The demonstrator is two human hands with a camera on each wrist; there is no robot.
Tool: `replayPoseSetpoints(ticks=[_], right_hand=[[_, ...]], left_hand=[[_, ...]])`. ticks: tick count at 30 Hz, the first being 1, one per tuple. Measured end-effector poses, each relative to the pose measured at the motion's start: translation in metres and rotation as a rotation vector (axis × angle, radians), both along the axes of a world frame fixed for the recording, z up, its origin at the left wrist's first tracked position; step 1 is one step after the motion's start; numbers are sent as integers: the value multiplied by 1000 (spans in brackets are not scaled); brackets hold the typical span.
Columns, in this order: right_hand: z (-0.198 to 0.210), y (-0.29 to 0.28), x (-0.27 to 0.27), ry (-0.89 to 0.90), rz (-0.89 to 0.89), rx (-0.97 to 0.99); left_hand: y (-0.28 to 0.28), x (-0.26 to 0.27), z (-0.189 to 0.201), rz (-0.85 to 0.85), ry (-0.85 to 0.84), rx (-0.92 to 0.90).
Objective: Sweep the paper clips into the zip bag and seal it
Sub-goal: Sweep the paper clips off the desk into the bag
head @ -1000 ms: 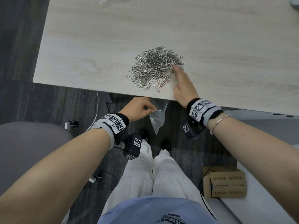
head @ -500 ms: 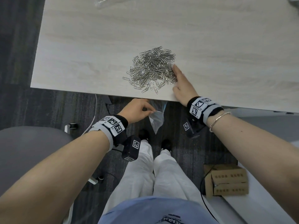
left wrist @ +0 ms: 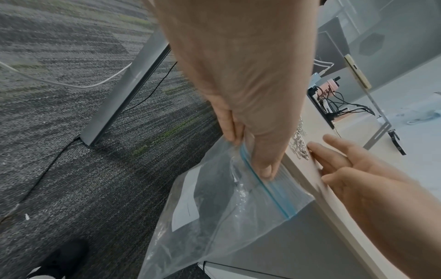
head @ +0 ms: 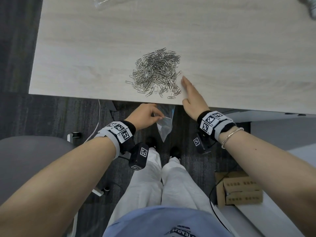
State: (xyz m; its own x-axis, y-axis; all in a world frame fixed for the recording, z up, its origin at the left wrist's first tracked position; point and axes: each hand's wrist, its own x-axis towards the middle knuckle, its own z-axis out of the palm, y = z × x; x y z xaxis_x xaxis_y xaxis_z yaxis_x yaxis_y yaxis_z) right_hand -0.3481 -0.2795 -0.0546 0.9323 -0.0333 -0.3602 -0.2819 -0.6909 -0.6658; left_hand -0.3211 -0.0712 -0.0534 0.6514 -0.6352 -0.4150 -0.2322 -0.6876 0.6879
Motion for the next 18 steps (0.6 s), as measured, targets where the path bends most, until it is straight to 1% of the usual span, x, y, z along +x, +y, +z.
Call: replayPoseSetpoints(ticks=[2, 9, 11, 15, 18], right_hand=[[0, 1, -4, 40, 25, -15], [8, 20, -26, 37, 131, 17], [8, 19, -29, 24, 127, 39], [6, 10, -22, -22, 55, 42], [7, 8, -11, -26, 79, 8]], left_hand=[[-5, -1, 0, -6, -10, -12], [-12, -7, -8, 44, -73, -42], [-12, -7, -9, 62, -59, -39], [-12, -7, -7, 84, -43, -54], [-13, -7, -6, 99, -41, -60]])
